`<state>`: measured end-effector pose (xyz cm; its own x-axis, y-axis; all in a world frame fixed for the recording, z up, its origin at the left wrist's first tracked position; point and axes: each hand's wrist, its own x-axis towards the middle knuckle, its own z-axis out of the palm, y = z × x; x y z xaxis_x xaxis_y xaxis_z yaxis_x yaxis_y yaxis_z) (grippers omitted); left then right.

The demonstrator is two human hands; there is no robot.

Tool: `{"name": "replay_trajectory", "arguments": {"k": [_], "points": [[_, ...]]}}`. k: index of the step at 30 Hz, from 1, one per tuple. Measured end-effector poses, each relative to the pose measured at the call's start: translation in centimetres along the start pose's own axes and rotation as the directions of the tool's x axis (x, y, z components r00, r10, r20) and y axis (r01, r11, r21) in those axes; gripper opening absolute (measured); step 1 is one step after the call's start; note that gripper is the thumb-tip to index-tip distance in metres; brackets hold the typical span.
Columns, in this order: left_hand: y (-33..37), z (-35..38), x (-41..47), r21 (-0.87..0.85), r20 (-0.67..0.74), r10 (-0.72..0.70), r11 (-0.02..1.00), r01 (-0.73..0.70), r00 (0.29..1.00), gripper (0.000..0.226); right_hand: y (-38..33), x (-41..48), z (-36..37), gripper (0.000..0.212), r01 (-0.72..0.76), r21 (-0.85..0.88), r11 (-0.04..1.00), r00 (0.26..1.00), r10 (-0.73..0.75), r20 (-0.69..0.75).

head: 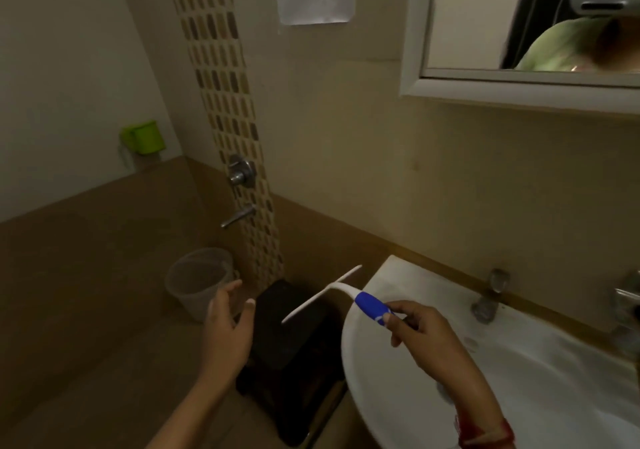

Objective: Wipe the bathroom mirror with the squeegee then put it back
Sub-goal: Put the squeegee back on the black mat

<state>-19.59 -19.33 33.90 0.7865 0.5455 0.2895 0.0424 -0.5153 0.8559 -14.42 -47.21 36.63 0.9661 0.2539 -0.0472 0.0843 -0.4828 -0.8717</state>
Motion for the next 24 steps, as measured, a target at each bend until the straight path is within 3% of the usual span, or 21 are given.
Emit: {"name": "replay_trajectory", "arguments": {"k": [7,14,19,24], "points": [[-6.1,-1.6,4.7,0.065,-0.008,-0.129,0.989,0.129,0.992,0.034,-2.7,5.5,8.2,0.022,-0.118,0.112,0.987,0.987,0.104,0.119],[-13.3,-1.1,10.3,0.055,0.003,-0.245,0.968,0.244,0.97,0.034,-2.6,12.4,16.5,0.014,-0.383,0.286,0.878,0.92,0.333,0.207],[-18.9,0.9,15.6,0.112,0.084,-0.309,0.947,0.299,0.947,0.034,0.1,18.8,22.3,0.014,-0.597,0.25,0.762,0.798,0.532,0.283],[-24.3,4.2,20.0,0.248,0.162,-0.344,0.922,0.299,0.925,0.033,5.0,24.8,26.4,0.015,-0.811,0.239,0.534,0.585,0.739,0.334]]}}
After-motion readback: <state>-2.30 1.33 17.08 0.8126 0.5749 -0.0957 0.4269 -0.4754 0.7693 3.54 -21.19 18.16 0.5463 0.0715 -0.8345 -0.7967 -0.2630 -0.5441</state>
